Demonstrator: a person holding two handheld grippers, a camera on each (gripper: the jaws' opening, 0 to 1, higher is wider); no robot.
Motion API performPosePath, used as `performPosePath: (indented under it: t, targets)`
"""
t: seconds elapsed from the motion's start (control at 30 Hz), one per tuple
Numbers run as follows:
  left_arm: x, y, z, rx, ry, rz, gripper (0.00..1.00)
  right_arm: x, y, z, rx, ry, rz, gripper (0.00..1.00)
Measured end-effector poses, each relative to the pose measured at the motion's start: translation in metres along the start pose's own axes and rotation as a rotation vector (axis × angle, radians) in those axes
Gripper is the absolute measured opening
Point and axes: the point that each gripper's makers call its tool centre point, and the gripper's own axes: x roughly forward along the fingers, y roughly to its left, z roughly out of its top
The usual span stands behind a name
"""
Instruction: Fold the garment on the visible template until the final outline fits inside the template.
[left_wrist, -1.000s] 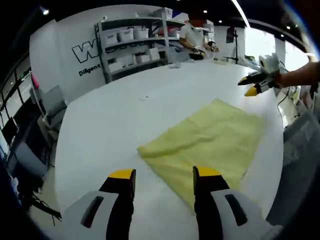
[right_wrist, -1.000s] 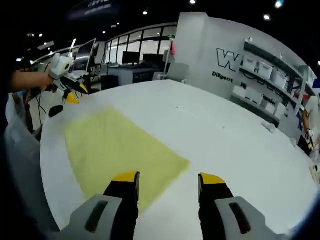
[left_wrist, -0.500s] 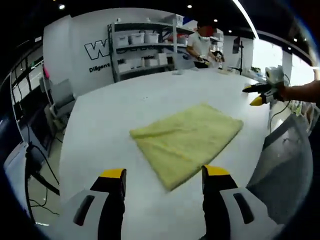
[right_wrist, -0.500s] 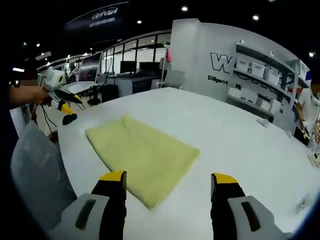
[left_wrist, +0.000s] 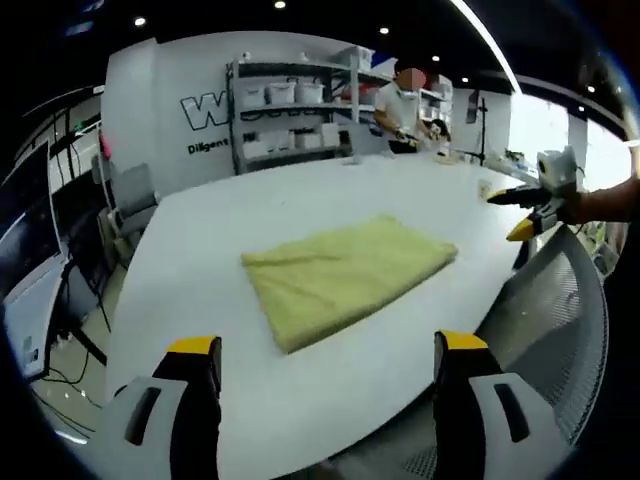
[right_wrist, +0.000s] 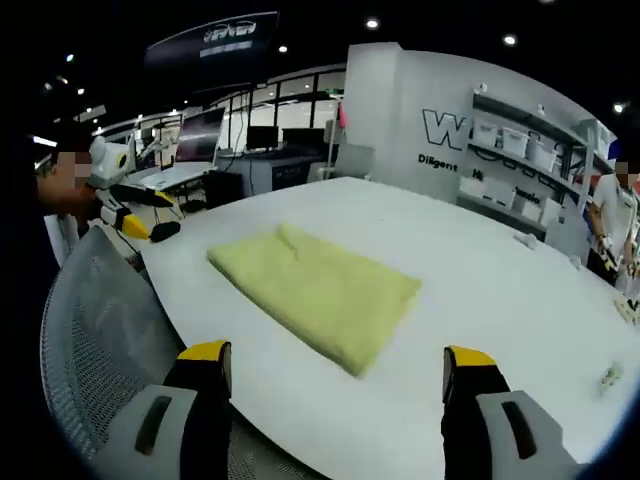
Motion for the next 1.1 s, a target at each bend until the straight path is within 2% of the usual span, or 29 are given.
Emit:
performPosePath:
  t: [0.1,0.13,0.27,0.3,0.37,0.4,0.47,0.5,0.53,0.6,0.8,0.87,0.93,1.1]
  targets:
    - [0.004,-0.008,0.005,-0.006,-0.049,0.023,0.94,0.003,0.006,-0.006,0.01,-0.006,0.002,0.98]
    - [0.008,-0.01,0.005,0.003,-0.06,0.041,0.95,0.006,0.01,-0.01,0.001,-0.001,0.005,0.99]
    - [0.018,-0.024,0.0,0.032,-0.062,0.045,0.96,0.013,0.027,-0.024,-0.035,0.01,0.031,0.98]
    - [0.02,-0.029,0.001,0.03,-0.072,0.032,0.96,0.012,0.02,-0.02,0.057,0.012,0.005,0.98]
    - [0.024,-0.038,-0.002,0.033,-0.083,-0.007,0.96,0.009,0.011,-0.015,-0.006,-0.032,-0.037,0.99]
    - [0.025,-0.04,-0.005,0.045,-0.073,-0.009,0.96,0.008,0.011,-0.007,0.024,-0.08,-0.026,0.99]
    - [0.027,-0.04,-0.014,0.079,-0.033,-0.02,0.96,0.009,0.01,-0.013,0.03,-0.053,-0.025,0.99]
    - [0.027,-0.04,-0.014,0.068,-0.032,-0.026,0.97,0.009,0.008,-0.022,0.043,0.002,-0.038,0.99]
    - [0.027,-0.039,-0.013,0.057,-0.033,-0.028,0.97,0.009,0.007,-0.023,0.048,0.011,-0.047,0.99]
    - [0.028,-0.037,-0.01,0.039,-0.047,-0.027,0.98,0.008,0.005,-0.018,0.057,-0.03,-0.05,0.99]
    - [0.032,-0.033,-0.007,0.02,-0.074,-0.002,0.99,0.009,0.004,-0.018,0.053,-0.037,-0.047,0.99]
    - [0.032,-0.034,-0.003,0.009,-0.101,-0.007,0.99,0.008,0.002,-0.017,0.068,-0.053,-0.053,0.99]
    - [0.033,-0.034,-0.005,0.014,-0.092,-0.003,0.99,0.008,0.0,-0.017,0.081,-0.058,-0.056,0.99]
    - [0.031,-0.032,-0.001,-0.001,-0.123,0.001,0.99,0.008,0.0,-0.019,0.059,-0.045,-0.066,0.99]
